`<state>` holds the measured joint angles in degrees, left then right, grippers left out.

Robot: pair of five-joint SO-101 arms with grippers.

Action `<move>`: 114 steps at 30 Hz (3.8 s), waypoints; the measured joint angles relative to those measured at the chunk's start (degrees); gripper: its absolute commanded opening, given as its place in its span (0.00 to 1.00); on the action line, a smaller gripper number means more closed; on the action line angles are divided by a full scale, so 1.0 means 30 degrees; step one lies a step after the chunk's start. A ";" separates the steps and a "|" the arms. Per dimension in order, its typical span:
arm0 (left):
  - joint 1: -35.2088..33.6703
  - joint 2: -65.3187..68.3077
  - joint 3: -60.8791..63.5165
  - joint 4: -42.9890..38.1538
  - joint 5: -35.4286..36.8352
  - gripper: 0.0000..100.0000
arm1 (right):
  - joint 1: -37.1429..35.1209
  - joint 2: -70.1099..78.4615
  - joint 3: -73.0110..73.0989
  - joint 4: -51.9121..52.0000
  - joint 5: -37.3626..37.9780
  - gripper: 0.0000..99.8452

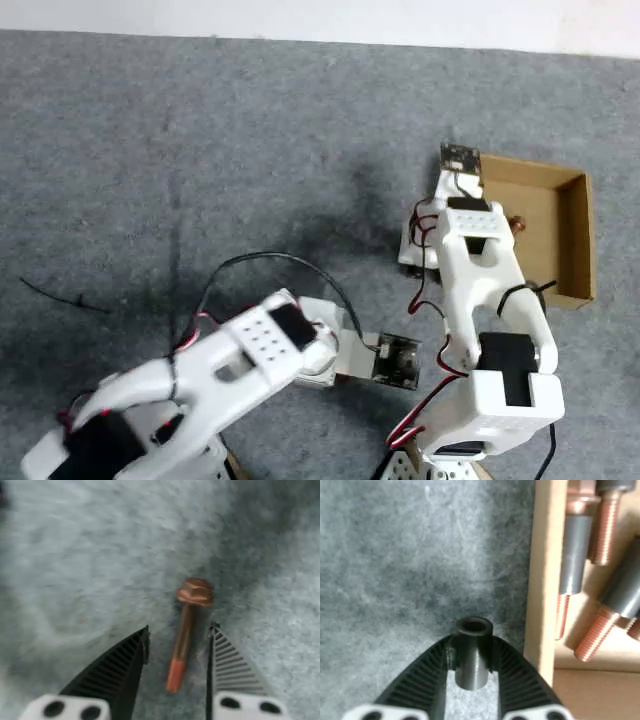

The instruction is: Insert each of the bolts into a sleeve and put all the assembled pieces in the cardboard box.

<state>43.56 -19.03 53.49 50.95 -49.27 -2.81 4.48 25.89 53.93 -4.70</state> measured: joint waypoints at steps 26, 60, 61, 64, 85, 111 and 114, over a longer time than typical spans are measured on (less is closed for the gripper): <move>0.0586 0.5451 -0.3077 -0.0322 0.0147 0.18 | 0.0000 0.0000 0.0000 -0.0205 0.0000 0.00; 0.1817 0.4894 -0.3370 -0.0293 0.1260 0.18 | 0.0000 0.0000 0.0000 -0.0410 0.0000 0.00; 0.1817 0.4864 -0.3341 -0.0293 0.1260 0.18 | 0.0000 0.0000 0.0000 -0.0410 0.0000 0.00; 0.1817 0.4718 -0.3077 -0.0352 0.1260 0.18 | 0.0000 0.0000 0.0000 -0.0410 0.0000 0.00; 0.1026 0.4630 -0.2989 0.0293 0.1201 0.18 | 0.0000 0.0000 0.0000 -0.0410 0.0000 0.00; -0.0821 0.4630 -0.2901 0.0469 0.0733 0.01 | 0.0000 0.0000 0.0000 -0.0410 0.0000 0.00; -0.1319 0.4630 -0.3018 0.0469 0.0967 0.01 | 0.0000 0.0000 0.0000 -0.0410 0.0000 0.00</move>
<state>39.60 -5.14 44.44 52.35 -46.37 -2.81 4.48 25.89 52.70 -4.70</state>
